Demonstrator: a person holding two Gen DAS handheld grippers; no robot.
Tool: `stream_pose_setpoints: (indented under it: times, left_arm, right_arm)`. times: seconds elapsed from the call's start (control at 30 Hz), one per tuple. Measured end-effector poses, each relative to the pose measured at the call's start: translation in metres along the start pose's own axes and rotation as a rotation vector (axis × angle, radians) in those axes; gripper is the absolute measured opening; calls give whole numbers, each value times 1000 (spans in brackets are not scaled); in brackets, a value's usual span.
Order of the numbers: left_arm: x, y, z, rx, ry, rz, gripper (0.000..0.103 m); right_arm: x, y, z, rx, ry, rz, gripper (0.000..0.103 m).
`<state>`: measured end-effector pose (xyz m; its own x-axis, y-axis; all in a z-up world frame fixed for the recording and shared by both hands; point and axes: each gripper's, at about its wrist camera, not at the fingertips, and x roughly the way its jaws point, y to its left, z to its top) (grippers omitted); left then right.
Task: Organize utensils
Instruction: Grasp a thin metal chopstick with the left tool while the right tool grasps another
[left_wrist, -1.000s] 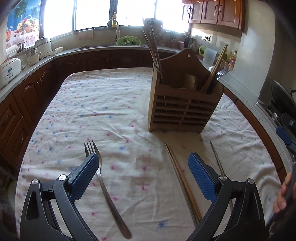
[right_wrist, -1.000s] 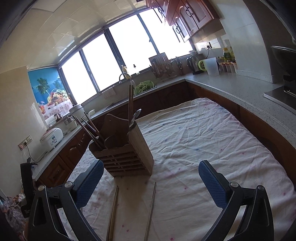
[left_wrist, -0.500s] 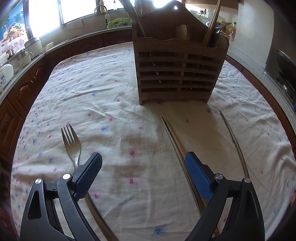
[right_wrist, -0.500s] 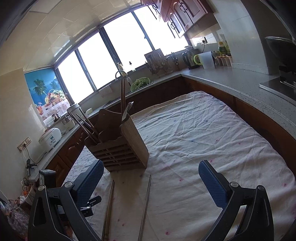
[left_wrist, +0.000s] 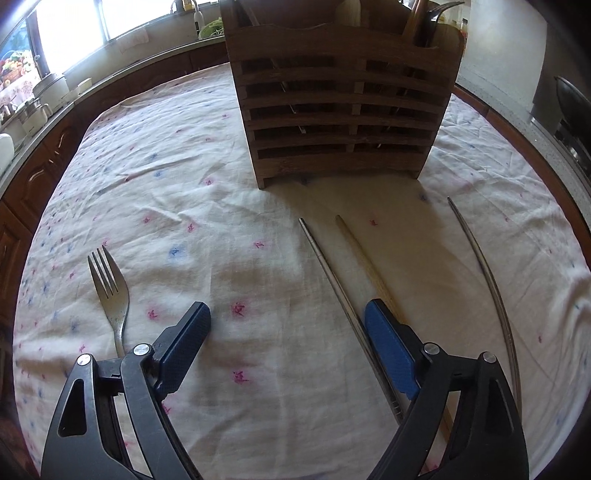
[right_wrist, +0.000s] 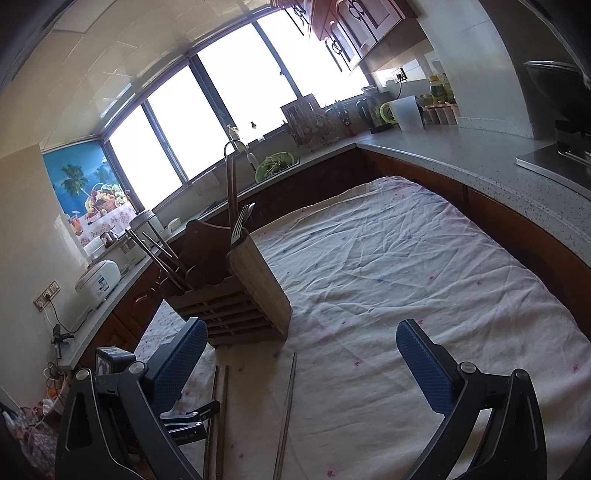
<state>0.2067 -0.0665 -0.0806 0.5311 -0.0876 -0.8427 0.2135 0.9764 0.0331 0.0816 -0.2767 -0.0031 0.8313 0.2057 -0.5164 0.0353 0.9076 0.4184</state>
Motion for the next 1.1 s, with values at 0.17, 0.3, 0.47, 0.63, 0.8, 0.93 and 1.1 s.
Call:
stream_pose_setpoints:
  times: [0.17,0.3,0.47,0.63,0.8,0.93,1.1]
  left_arm:
    - [1,10,2,-6,-4,0,84]
    - [2,22,8,-45,-11,-48,82]
    - [8,28,23,-59,-18,-87,56]
    - [14,27,32,-41,-21,-115,47]
    - [14,8,33,61,-19,-146,37]
    - [15,17,36,4,1,-170,37]
    - [18,5,36,46,-17,-133,36]
  right_arm:
    - [15,7,-5,-41,48,4,101]
    - [47,17,-19,-109,177,-5,72]
    - [90,23,-36,-149,312,-42,39]
    - [117,30,-43,-185,378,-66,25]
    - [133,34,-51,-220,418,-97,20]
    - [133,36,-52,-242,423,-104,14]
    - [139,48,-54,-315,424,-129,15]
